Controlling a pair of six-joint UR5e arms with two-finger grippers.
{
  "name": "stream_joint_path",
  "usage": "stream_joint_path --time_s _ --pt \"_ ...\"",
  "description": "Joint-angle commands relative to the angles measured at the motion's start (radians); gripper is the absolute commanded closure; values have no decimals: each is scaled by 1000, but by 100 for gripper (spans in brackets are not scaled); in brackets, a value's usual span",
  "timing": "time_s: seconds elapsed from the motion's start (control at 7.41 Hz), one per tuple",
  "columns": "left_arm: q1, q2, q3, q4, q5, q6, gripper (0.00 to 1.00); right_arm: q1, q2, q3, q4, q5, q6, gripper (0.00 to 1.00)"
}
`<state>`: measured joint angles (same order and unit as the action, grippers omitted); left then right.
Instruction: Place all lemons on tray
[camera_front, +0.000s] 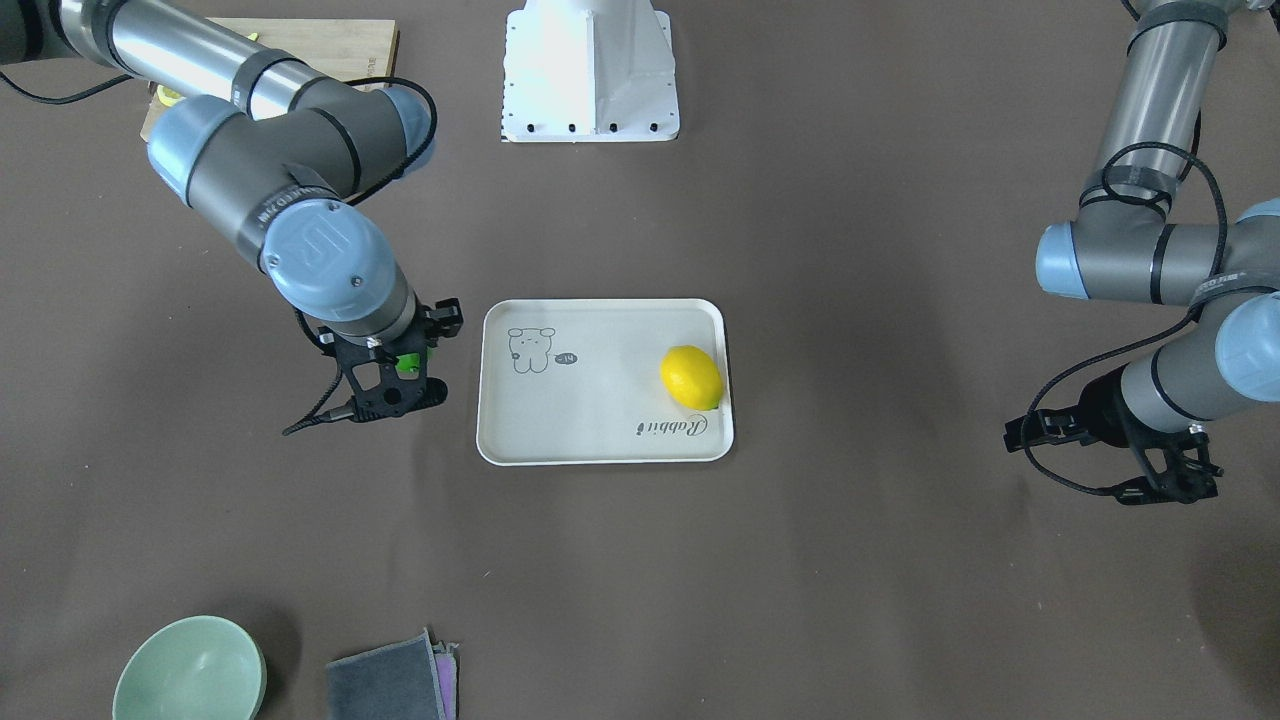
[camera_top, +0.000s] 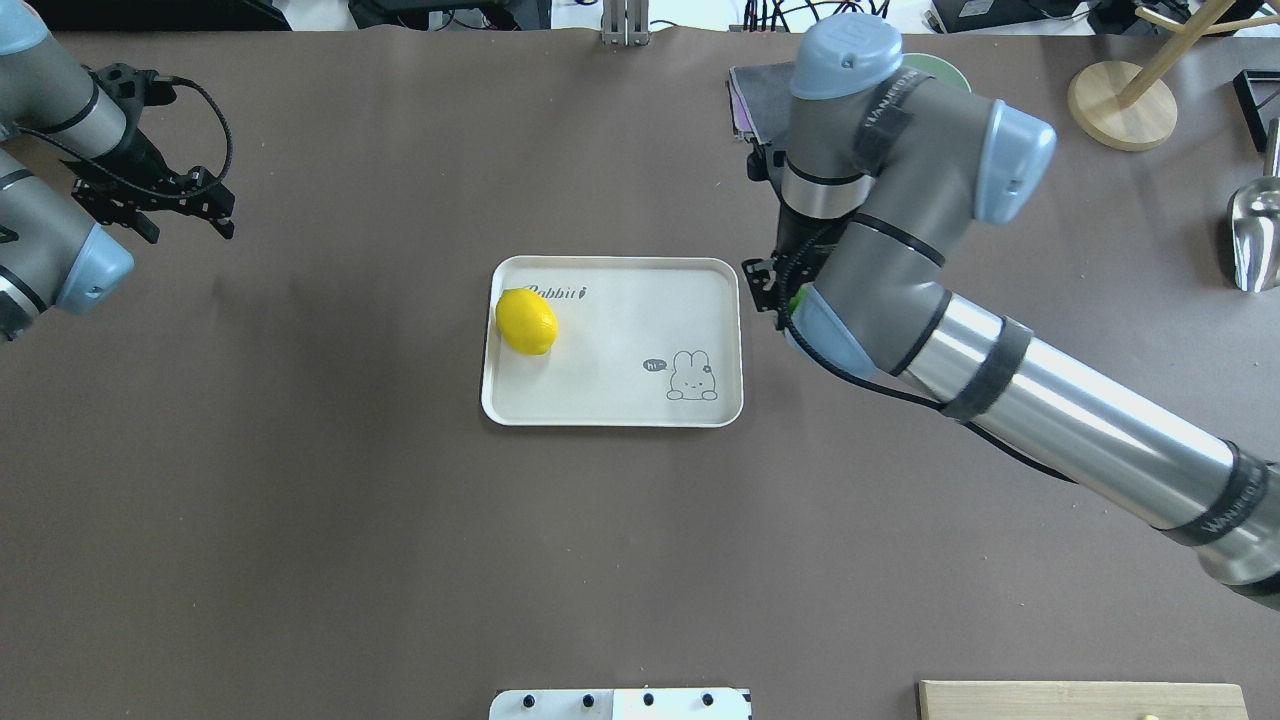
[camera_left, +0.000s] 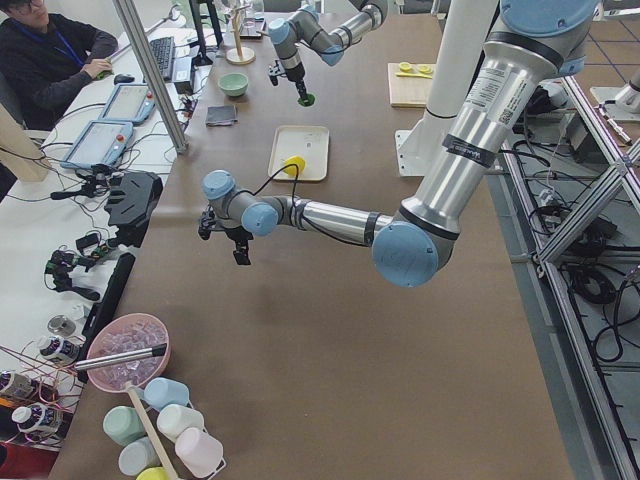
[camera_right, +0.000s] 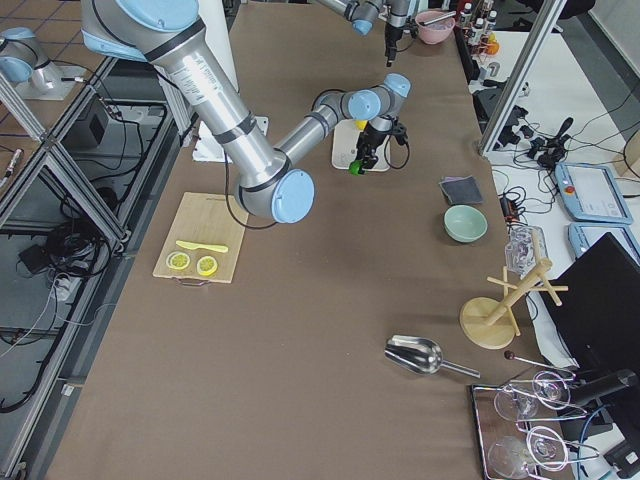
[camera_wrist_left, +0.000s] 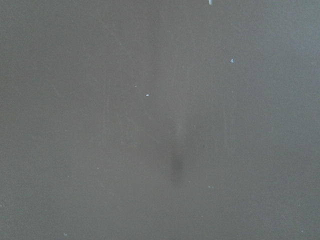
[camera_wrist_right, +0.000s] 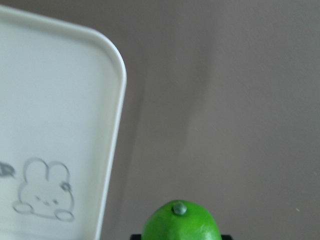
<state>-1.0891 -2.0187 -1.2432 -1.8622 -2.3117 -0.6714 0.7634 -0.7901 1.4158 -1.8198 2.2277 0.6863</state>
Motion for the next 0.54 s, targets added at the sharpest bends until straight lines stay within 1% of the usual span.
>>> stream_joint_path --time_s 0.0,0.13,0.27,0.4 --pt "0 -3 -2 0 0 -7 2 -12 119 -216 221 29 313 100" --pt "0 -2 -2 -2 0 -7 2 -21 153 -253 243 36 350 100" --pt "0 -2 -1 -2 0 -5 2 -38 164 -256 243 47 390 100" --pt "0 -2 -1 0 0 -7 2 -55 166 -256 244 52 428 84"
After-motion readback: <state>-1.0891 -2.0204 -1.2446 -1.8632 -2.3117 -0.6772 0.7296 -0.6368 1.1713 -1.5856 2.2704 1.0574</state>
